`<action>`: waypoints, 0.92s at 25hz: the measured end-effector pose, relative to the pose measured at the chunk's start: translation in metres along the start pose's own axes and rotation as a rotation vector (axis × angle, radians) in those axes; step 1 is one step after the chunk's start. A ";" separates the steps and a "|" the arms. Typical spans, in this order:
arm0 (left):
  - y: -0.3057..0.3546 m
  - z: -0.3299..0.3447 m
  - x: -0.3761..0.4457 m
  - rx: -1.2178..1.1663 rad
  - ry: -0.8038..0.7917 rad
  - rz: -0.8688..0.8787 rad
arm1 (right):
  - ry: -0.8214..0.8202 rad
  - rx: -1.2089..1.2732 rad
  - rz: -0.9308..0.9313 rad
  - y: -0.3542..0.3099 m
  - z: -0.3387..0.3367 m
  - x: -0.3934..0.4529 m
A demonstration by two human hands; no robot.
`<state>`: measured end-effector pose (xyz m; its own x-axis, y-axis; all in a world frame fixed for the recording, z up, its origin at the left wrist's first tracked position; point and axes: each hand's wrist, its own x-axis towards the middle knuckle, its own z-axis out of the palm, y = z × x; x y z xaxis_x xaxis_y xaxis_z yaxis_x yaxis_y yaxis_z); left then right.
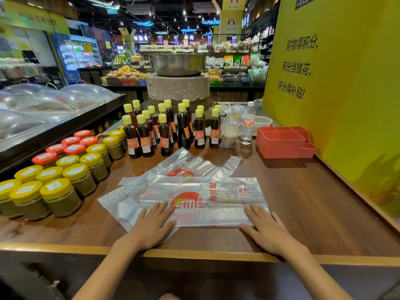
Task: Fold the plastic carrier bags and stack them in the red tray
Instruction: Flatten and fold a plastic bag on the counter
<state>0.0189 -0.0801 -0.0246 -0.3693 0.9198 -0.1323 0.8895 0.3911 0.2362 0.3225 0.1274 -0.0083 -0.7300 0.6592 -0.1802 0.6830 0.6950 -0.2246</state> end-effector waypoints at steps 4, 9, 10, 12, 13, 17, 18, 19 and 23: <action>-0.011 -0.001 -0.006 0.001 0.037 -0.011 | 0.075 0.035 0.036 0.020 0.002 -0.008; -0.011 0.001 -0.011 -0.092 0.242 0.005 | 0.238 0.242 -0.025 0.024 0.005 -0.010; -0.010 0.001 -0.012 -0.100 0.283 0.015 | 0.262 0.245 -0.036 0.026 0.007 -0.010; -0.011 0.001 -0.013 -0.126 0.313 0.027 | 0.309 0.256 -0.046 0.029 0.011 -0.008; -0.012 0.002 -0.013 -0.131 0.311 0.038 | 0.333 0.259 -0.057 0.031 0.013 -0.007; -0.012 0.003 -0.015 -0.066 0.353 0.106 | 0.443 0.243 -0.098 0.030 0.016 -0.007; -0.011 0.003 -0.016 -0.064 0.387 0.120 | 0.466 0.241 -0.089 0.028 0.015 -0.010; -0.012 0.003 -0.016 -0.071 0.421 0.127 | 0.490 0.229 -0.083 0.025 0.013 -0.013; -0.009 -0.001 -0.019 -0.104 0.601 0.149 | 0.588 0.178 -0.030 0.014 0.004 -0.027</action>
<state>0.0180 -0.1013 -0.0232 -0.3567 0.8096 0.4662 0.9235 0.2302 0.3068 0.3513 0.1181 -0.0108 -0.5791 0.7234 0.3760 0.6109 0.6904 -0.3874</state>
